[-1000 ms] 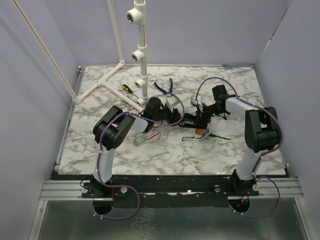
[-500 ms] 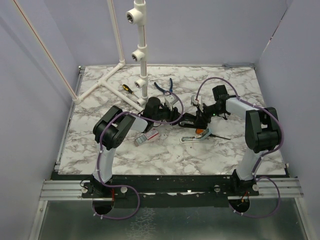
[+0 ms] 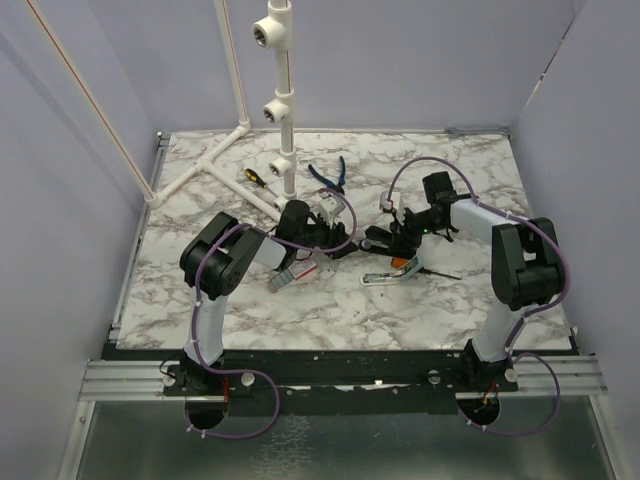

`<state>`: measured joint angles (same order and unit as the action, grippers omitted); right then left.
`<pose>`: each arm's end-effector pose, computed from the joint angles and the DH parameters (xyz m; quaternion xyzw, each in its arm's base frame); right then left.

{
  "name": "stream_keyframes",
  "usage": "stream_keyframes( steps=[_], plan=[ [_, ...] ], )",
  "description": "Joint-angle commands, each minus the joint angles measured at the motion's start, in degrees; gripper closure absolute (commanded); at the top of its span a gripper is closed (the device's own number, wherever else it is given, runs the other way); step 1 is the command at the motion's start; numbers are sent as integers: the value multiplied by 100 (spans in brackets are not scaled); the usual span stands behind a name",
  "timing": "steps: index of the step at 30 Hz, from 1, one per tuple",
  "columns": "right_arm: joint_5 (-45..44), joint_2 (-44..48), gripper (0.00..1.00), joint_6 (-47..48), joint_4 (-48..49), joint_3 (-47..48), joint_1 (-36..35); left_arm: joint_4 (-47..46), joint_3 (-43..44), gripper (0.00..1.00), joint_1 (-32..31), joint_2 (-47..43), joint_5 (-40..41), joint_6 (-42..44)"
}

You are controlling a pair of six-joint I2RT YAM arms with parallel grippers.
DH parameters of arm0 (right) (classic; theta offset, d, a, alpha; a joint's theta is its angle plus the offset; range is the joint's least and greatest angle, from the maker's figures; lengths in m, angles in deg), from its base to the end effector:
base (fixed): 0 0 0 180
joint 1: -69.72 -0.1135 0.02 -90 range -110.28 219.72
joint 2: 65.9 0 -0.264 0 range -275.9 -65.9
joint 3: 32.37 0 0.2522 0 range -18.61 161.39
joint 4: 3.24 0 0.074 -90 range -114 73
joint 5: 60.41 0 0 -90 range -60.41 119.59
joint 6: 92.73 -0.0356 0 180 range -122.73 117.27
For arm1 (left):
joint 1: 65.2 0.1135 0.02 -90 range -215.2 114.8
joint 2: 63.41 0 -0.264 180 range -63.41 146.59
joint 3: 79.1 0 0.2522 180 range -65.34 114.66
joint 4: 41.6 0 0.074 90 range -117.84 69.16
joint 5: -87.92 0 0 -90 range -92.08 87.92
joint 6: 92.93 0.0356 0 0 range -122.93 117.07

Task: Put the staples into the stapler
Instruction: Close the stapler at the center of the board.

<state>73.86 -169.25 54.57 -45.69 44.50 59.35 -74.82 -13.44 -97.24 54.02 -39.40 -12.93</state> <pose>0.3324 0.0861 0.1651 -0.5643 0.7181 0.2724 0.3029 0.3231 -0.2277 0.1172 0.3304 0.7193 -0.4409 0.4232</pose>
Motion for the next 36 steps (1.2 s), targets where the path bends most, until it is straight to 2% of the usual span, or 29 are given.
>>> stream_keyframes(
  steps=[1, 12, 19, 24, 26, 28, 32, 36],
  plan=[
    [-557, 129, 80, -175, 161, -109, -128, -39, -92, 46, 35, -290, -284, 90],
    [-1229, -69, 77, -156, 212, -73, -434, -47, 250, 48, 30, -167, -62, -300],
    [-1432, -241, 67, -28, 100, -57, -529, -109, 85, 46, 30, -261, 130, -566],
    [-1127, -340, 55, 317, -310, 29, -552, -109, -83, 45, 30, -396, 385, -474],
    [-1079, -393, 54, 354, -396, 67, -554, -110, -148, 44, 30, -441, 461, -445],
    [-1087, -435, 57, 339, -411, 94, -566, -109, -201, 44, 30, -480, 502, -429],
    [-1087, -478, 75, 187, -336, 154, -567, -110, -255, 44, 30, -548, 529, -451],
    [-1035, -322, 80, 147, -132, 99, -561, -31, -226, 44, 39, -579, 511, -645]
  ],
)
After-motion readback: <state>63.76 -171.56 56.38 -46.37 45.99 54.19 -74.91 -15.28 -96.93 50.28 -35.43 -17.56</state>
